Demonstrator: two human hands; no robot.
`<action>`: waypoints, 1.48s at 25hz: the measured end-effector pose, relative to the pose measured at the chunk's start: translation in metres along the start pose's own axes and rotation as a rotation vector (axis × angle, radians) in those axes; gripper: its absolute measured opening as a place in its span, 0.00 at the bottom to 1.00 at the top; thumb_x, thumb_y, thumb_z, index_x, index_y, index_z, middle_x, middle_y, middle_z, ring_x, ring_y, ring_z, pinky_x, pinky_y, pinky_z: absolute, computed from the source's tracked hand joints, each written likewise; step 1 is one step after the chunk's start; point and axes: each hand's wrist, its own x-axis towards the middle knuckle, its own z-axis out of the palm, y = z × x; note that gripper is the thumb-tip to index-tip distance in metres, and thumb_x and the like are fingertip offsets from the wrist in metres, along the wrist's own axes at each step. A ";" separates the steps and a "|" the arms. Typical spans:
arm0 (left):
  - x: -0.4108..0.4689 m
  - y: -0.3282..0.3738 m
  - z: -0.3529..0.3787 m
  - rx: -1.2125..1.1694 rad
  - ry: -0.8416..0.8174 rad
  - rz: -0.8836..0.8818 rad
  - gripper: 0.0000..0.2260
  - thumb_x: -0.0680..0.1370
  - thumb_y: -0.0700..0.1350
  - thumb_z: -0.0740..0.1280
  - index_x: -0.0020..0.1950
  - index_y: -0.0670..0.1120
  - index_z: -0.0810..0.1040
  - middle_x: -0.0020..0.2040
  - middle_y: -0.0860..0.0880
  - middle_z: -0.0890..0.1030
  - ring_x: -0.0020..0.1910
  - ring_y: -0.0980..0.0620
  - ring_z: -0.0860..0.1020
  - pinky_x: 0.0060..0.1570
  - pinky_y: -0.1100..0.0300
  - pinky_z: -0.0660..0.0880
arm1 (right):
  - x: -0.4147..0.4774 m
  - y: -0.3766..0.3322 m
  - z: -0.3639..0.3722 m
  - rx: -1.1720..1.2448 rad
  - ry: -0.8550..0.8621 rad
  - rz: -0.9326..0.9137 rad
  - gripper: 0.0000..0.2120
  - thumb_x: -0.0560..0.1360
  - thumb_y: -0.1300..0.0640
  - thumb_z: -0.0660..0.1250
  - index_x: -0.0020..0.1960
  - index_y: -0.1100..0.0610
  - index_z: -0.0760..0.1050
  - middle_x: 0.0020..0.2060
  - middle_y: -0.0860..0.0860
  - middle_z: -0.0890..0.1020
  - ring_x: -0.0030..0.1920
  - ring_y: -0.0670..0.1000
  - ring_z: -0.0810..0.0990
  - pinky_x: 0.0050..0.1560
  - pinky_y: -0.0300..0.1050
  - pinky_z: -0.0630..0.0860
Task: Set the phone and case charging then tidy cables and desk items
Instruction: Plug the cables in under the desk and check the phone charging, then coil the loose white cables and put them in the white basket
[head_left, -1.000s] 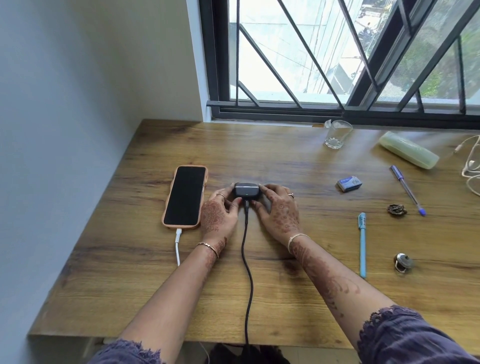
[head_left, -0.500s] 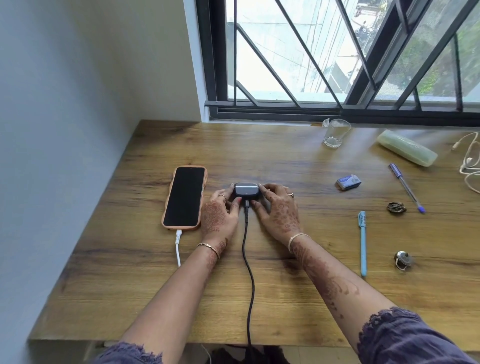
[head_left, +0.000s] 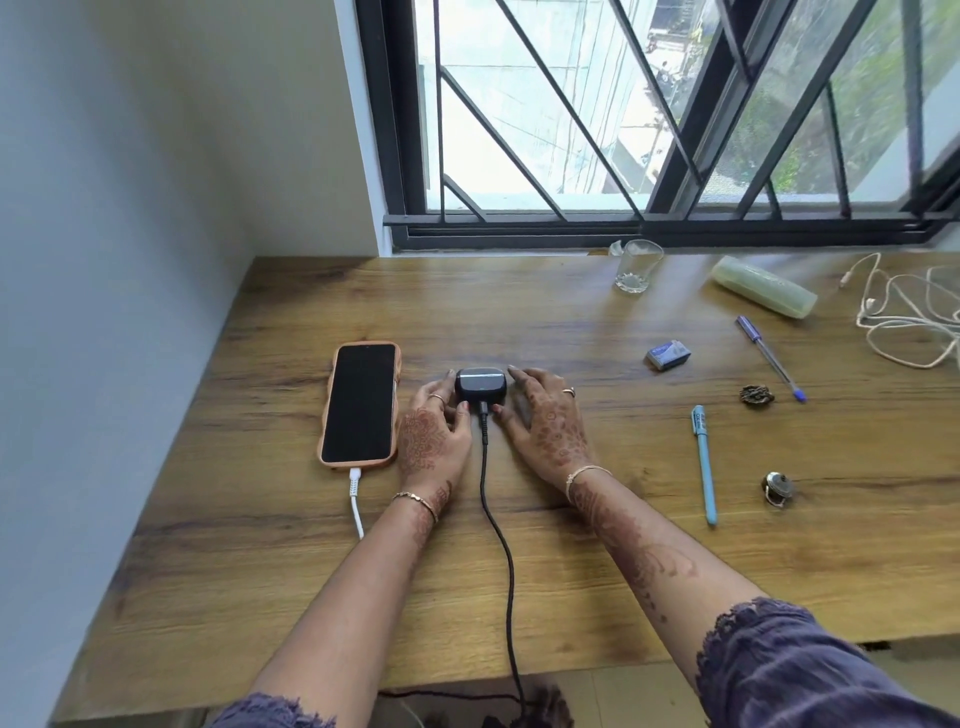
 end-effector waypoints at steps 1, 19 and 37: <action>0.000 -0.001 0.000 -0.003 -0.009 0.002 0.21 0.76 0.44 0.66 0.69 0.51 0.72 0.63 0.47 0.75 0.54 0.48 0.77 0.60 0.52 0.74 | -0.003 0.000 -0.001 0.002 0.001 0.015 0.28 0.75 0.45 0.65 0.72 0.53 0.65 0.66 0.51 0.70 0.66 0.52 0.67 0.68 0.49 0.67; -0.027 0.074 -0.034 0.042 -0.111 -0.036 0.22 0.77 0.44 0.66 0.71 0.47 0.70 0.69 0.49 0.69 0.65 0.51 0.72 0.63 0.71 0.61 | -0.037 0.007 -0.062 0.116 0.063 -0.041 0.24 0.76 0.51 0.66 0.70 0.51 0.67 0.67 0.50 0.68 0.67 0.51 0.68 0.66 0.38 0.58; -0.157 0.320 0.214 -0.321 -0.404 0.093 0.16 0.77 0.40 0.65 0.64 0.46 0.76 0.55 0.50 0.82 0.50 0.56 0.79 0.54 0.65 0.73 | -0.158 0.271 -0.256 -0.007 0.271 0.174 0.22 0.76 0.54 0.63 0.70 0.49 0.67 0.69 0.46 0.70 0.70 0.50 0.65 0.70 0.37 0.51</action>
